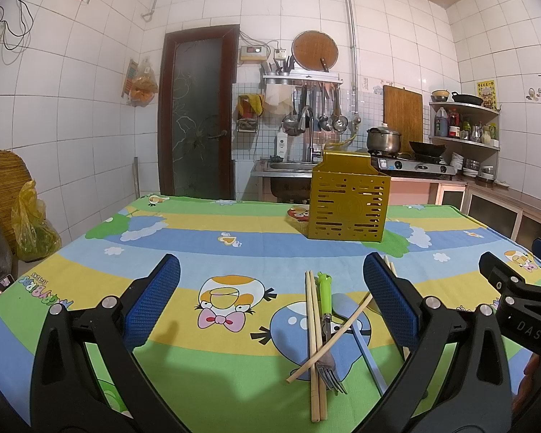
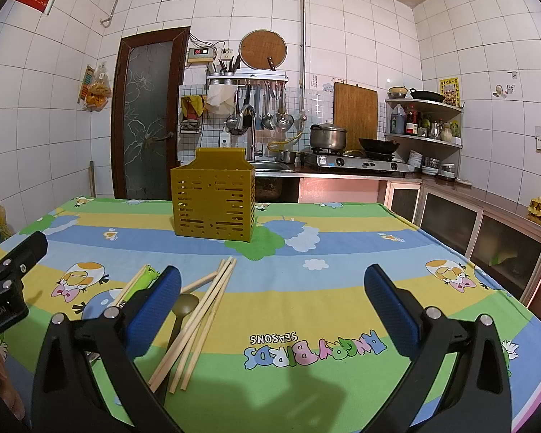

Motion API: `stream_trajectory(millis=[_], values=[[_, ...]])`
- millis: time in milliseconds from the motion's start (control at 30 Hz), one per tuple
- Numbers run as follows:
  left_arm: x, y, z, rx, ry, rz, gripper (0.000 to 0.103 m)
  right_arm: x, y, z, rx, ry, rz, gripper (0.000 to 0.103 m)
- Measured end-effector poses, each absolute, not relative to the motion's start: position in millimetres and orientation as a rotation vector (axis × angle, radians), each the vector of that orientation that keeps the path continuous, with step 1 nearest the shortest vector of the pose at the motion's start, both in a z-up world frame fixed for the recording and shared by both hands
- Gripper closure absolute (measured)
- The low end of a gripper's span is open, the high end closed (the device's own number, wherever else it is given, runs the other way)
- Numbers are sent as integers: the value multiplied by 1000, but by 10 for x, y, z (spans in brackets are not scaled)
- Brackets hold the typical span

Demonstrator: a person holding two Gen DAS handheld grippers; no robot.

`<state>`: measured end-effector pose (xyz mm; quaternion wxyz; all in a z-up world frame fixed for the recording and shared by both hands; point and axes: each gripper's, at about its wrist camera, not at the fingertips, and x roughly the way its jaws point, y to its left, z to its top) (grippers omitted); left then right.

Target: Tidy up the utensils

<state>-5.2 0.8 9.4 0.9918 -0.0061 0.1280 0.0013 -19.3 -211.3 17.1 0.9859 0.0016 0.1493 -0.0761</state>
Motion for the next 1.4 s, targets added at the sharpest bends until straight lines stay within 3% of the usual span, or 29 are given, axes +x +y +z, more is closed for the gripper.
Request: stream_trajectory(millis=[733,1400], values=[[-11,57,143,-15,276,5,5,-101,-2117,154,-11,334,-170,4],[746,171,192,-25,523,-49,5,516,-2031,218,-40,515,-154,4]])
